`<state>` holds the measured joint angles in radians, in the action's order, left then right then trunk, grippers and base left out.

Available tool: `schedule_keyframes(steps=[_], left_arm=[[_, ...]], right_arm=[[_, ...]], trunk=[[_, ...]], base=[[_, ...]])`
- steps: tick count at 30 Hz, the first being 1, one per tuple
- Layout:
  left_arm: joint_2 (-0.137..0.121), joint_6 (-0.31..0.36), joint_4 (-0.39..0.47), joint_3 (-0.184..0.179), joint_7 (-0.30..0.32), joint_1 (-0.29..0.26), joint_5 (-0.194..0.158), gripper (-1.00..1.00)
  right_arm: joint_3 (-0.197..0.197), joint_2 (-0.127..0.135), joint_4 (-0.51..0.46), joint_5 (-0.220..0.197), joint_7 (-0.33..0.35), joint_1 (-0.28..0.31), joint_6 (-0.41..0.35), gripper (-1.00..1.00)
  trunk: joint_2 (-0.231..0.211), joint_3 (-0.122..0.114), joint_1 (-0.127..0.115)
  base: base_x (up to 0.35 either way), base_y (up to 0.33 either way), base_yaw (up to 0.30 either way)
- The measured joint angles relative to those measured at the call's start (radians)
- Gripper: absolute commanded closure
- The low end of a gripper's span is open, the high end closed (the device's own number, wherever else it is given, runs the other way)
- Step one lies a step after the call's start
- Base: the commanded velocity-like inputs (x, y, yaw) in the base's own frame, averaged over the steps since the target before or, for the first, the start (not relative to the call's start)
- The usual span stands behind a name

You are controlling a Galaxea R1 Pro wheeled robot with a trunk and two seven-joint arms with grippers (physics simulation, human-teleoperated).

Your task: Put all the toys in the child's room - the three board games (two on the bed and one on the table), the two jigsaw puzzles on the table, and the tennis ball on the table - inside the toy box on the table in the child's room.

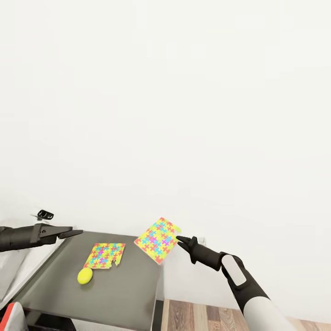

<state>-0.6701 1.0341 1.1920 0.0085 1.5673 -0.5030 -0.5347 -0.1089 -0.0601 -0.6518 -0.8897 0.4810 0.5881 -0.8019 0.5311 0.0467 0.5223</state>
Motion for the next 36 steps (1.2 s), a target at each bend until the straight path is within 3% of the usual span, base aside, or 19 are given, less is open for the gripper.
schedule_keyframes(steps=[13, 29, 36], left_arm=[[0.0, 0.0, 0.0, 0.0, 0.0, 0.002, -0.003, -1.0], [0.002, 0.0, 0.0, 0.0, 0.0, 0.004, -0.004, -1.0], [0.0, 0.0, 0.0, 0.003, 0.0, 0.003, -0.007, -1.0]], right_arm=[[0.0, 0.0, 0.0, 0.0, 0.0, 0.0, 0.0, 1.0], [0.0, 0.0, 0.0, 0.002, 0.001, 0.0, 0.0, 1.0], [0.0, 0.0, 0.0, 0.003, -0.001, 0.0, 0.002, 1.0]], trunk=[[0.0, -0.004, 0.0], [0.0, -0.009, 0.0], [-0.048, -0.031, -0.027]], base=[[-0.028, 0.0, 0.054], [-0.16, -0.034, 0.263], [-0.003, -0.001, 0.282]])
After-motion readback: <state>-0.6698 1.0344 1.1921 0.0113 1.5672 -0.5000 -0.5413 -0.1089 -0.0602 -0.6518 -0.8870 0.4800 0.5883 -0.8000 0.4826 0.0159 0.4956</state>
